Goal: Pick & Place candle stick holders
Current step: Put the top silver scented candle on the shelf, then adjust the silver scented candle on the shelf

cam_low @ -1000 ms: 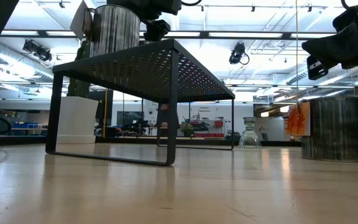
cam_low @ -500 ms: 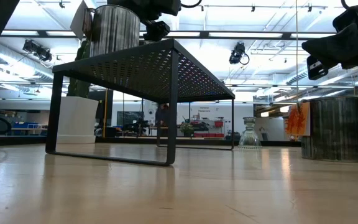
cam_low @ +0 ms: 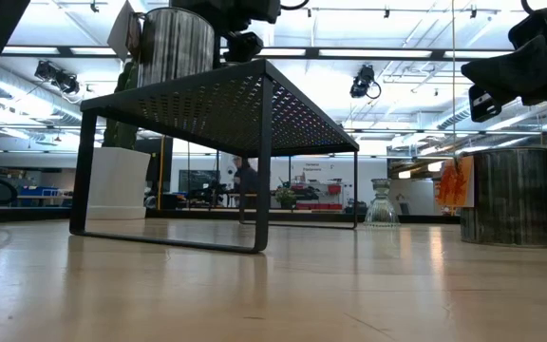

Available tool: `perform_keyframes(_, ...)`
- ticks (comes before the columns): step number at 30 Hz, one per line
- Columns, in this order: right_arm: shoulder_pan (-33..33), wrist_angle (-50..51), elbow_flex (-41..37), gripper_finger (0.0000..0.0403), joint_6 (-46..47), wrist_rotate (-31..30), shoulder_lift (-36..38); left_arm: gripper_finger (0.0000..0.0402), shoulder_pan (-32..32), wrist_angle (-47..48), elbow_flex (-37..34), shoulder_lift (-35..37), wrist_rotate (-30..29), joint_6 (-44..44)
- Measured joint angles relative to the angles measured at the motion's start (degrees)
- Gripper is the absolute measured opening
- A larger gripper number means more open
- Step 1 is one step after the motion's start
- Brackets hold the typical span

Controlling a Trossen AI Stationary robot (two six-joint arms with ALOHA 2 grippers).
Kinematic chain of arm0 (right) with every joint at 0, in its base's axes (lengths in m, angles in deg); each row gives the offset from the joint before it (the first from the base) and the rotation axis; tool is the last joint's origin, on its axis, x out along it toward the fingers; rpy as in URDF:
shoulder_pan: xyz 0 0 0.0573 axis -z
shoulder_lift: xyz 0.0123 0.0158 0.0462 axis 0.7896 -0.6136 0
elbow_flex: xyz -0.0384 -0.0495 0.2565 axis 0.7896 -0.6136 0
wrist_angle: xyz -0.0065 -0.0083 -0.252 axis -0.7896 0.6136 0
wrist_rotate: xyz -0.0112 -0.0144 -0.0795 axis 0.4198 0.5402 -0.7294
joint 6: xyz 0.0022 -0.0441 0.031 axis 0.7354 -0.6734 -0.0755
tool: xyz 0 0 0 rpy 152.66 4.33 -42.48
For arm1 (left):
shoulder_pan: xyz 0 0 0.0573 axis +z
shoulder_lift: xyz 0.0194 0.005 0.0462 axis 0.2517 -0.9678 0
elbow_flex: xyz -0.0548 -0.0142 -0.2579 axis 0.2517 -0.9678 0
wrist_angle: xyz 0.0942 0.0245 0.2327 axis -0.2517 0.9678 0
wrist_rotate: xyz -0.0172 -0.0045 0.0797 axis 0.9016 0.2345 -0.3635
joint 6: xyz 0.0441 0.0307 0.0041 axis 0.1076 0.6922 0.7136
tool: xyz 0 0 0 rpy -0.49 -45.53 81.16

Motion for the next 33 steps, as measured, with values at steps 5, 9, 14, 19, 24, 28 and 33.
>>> perform_keyframes(5,0.0,0.0,0.0,0.0012,0.0,0.0,0.0,0.0397,0.4,-0.3,0.0,0.0,-0.1,-0.7)
perform_keyframes(9,0.0,0.0,0.0,0.0012,0.0,0.0,0.0,0.0399,0.3,-0.2,0.0,0.0,-0.1,-0.9)
perform_keyframes(14,0.0,0.0,0.0,0.0012,0.0,0.0,0.0,0.0399,0.3,-0.2,0.0,0.0,-0.1,-1.9)
perform_keyframes(19,0.0,0.0,0.0,0.0012,0.0,0.0,0.0,0.0399,0.3,-0.2,0.0,0.0,0.0,-1.9)
perform_keyframes(24,0.0,0.0,0.0,0.0012,0.0,0.0,0.0,0.0399,0.3,0.2,0.4,0.9,0.0,-1.9)
perform_keyframes(28,0.0,0.0,0.0,0.0012,0.0,0.0,0.0,0.0399,0.3,0.2,0.5,2.0,-0.1,-1.6)
perform_keyframes(33,0.0,0.0,0.0,0.0012,0.0,0.0,0.0,0.0399,0.3,0.2,0.5,3.0,-0.2,-1.6)
